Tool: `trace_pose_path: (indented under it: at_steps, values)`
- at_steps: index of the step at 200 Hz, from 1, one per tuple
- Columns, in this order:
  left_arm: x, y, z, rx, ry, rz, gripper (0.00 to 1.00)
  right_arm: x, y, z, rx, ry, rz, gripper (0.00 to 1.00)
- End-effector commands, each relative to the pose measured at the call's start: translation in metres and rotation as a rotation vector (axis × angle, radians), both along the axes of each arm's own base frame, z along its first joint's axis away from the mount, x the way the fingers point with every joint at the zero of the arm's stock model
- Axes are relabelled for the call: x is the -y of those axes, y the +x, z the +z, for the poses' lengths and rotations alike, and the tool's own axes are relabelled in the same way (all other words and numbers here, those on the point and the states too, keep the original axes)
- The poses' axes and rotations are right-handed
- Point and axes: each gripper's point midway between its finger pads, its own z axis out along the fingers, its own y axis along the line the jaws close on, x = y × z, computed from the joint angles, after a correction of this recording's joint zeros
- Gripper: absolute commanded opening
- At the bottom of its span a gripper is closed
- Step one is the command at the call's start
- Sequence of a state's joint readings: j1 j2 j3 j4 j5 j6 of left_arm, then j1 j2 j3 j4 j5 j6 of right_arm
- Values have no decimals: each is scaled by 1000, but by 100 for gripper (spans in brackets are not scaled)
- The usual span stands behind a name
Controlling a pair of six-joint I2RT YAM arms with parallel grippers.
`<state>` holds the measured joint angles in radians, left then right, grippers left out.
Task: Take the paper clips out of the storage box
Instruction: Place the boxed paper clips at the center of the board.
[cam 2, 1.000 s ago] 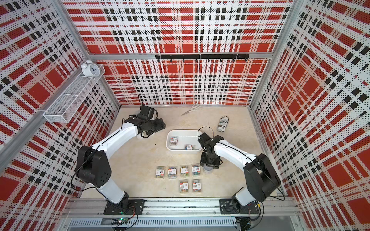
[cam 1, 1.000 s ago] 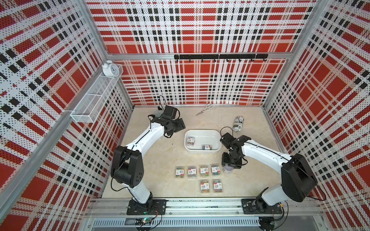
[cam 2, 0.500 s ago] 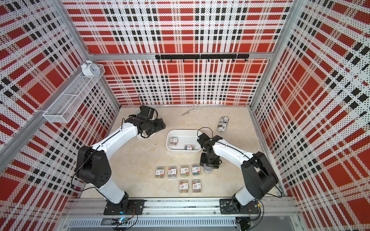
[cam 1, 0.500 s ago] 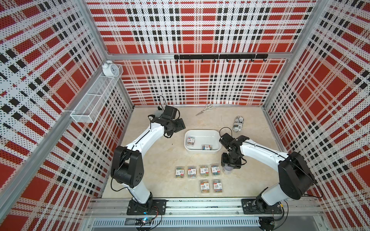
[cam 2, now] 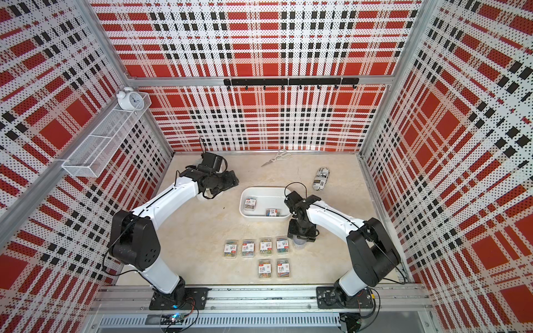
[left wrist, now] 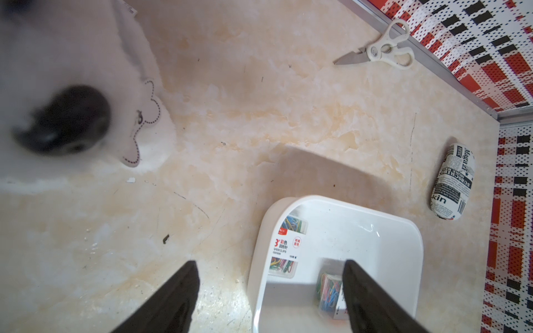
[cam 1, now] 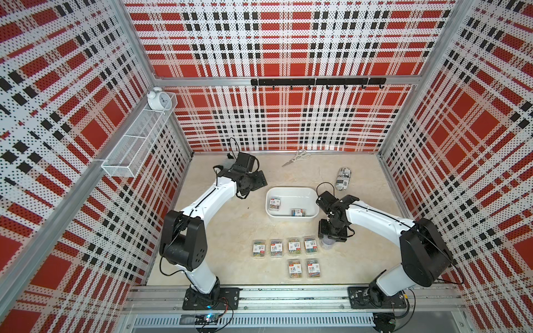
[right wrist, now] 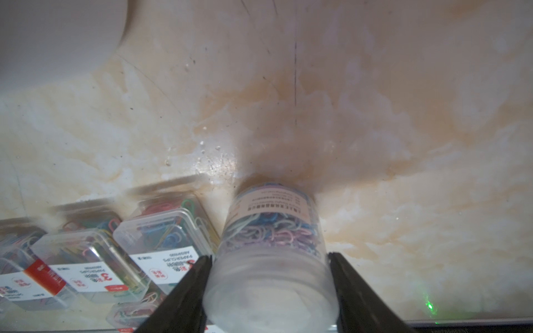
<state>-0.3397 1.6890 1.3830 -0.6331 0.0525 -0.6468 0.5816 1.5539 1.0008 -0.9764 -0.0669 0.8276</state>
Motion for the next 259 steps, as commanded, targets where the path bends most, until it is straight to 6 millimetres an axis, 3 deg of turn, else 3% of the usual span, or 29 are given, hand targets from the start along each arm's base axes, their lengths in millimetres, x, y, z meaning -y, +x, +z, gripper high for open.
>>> trace_pose_path:
  at_steps: [1, 151, 259]
  values:
    - [2, 4, 10, 27, -9, -6, 80, 5, -2, -6, -10, -17, -5, 66]
    - [1, 2, 9, 22, -10, -5, 81, 12, -16, -6, -45, -27, -6, 67]
    - [2, 2, 12, 29, -11, -8, 82, 12, -12, -5, -39, -39, 1, 79]
